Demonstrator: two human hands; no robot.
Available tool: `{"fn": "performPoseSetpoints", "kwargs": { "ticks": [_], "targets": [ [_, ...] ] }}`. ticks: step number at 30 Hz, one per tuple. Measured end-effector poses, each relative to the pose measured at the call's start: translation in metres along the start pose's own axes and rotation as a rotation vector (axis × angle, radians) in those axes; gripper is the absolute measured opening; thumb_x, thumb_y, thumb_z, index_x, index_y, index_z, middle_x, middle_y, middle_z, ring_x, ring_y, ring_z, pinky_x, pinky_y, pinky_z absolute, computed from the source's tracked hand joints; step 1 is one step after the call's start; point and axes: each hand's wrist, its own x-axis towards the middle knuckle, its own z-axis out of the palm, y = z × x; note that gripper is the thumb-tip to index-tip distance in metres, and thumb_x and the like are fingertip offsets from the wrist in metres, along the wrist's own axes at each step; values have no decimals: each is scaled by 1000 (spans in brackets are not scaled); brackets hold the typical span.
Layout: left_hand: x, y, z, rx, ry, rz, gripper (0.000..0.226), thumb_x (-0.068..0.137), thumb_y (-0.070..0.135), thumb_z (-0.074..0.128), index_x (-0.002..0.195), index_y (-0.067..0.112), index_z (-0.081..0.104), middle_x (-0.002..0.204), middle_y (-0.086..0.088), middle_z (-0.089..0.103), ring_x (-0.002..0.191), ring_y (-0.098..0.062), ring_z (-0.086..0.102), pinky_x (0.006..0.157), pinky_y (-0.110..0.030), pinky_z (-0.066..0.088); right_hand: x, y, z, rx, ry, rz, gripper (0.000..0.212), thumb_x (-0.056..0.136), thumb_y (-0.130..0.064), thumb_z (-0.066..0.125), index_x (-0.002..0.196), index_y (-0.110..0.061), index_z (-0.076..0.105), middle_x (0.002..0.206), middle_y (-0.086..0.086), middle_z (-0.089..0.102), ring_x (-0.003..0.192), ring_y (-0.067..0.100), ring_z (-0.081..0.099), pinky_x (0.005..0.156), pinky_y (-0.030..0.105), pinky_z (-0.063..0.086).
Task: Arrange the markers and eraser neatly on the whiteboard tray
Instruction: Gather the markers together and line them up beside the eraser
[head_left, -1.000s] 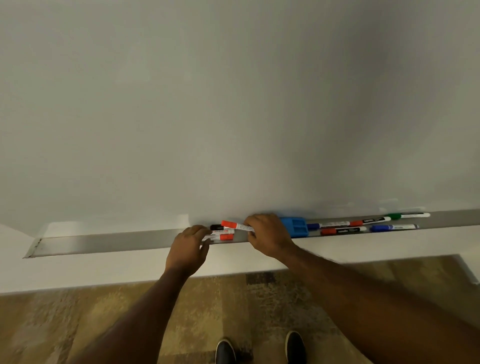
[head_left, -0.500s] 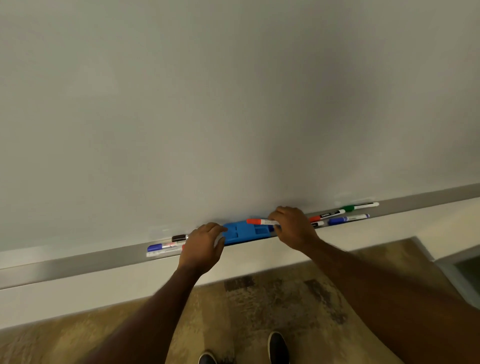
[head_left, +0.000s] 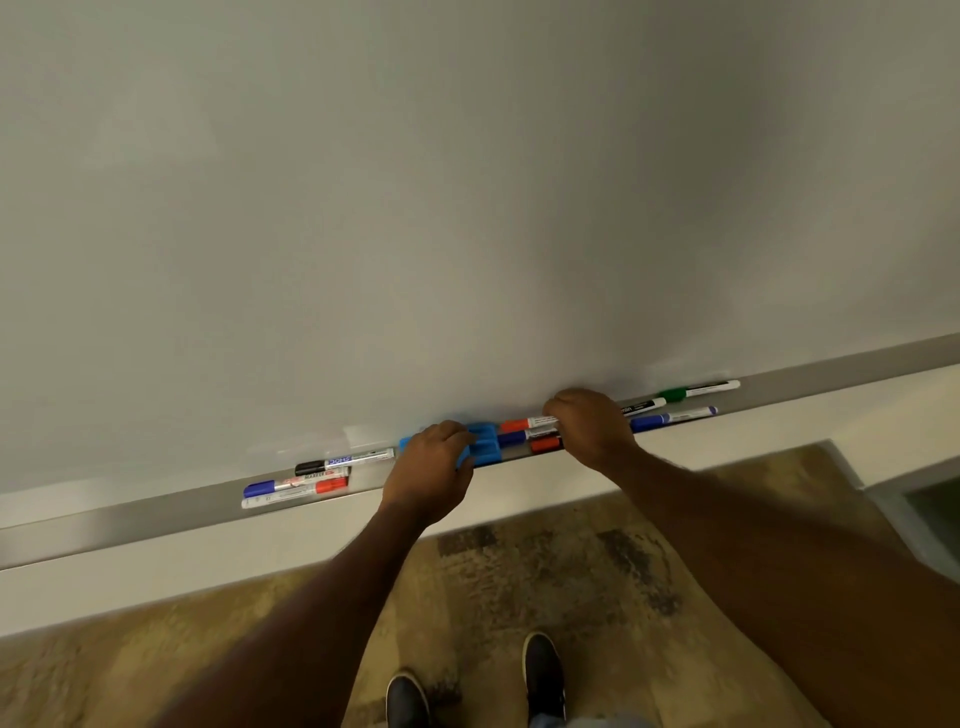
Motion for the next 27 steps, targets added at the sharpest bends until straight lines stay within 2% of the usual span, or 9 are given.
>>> {"fn": "performPoseSetpoints", "kwargs": {
  "ticks": [3, 9, 16, 21, 27],
  "targets": [
    [11, 7, 8, 32, -26, -2, 33, 92, 26, 57, 123, 13, 63, 127, -3, 61, 112, -20, 56, 99, -34, 44, 3, 5, 5, -30, -1, -61, 26, 81, -36, 72, 100, -19, 66, 100, 5, 68, 91, 22, 62, 82, 35, 49],
    [28, 26, 26, 66, -60, 8, 34, 92, 28, 55, 124, 16, 61, 126, -1, 61, 113, -18, 55, 99, -32, 42, 2, 13, 18, -114, -3, -102, 34, 84, -29, 70, 115, -17, 65, 113, 5, 67, 108, 24, 56, 96, 37, 46],
    [43, 39, 42, 129, -107, -31, 39, 92, 31, 55, 129, 20, 55, 128, -1, 59, 115, -20, 53, 104, -36, 39, 2, 18, 26, -92, 32, -95, 38, 85, -40, 67, 116, -17, 63, 114, 5, 67, 106, 24, 56, 95, 37, 45],
    [43, 41, 52, 189, -160, -36, 46, 91, 34, 58, 135, 20, 51, 136, -1, 55, 125, -20, 49, 111, -39, 34, 0, 19, 32, -116, 71, -119, 29, 89, -31, 64, 114, -17, 67, 115, 4, 68, 110, 26, 54, 99, 39, 41],
    [47, 47, 58, 242, -169, -33, 48, 90, 34, 60, 135, 19, 50, 136, -3, 56, 126, -22, 48, 112, -41, 32, -6, 20, 32, -32, 115, -76, 27, 83, -31, 71, 105, -15, 70, 104, 5, 70, 101, 26, 59, 92, 41, 46]
  ]
}}
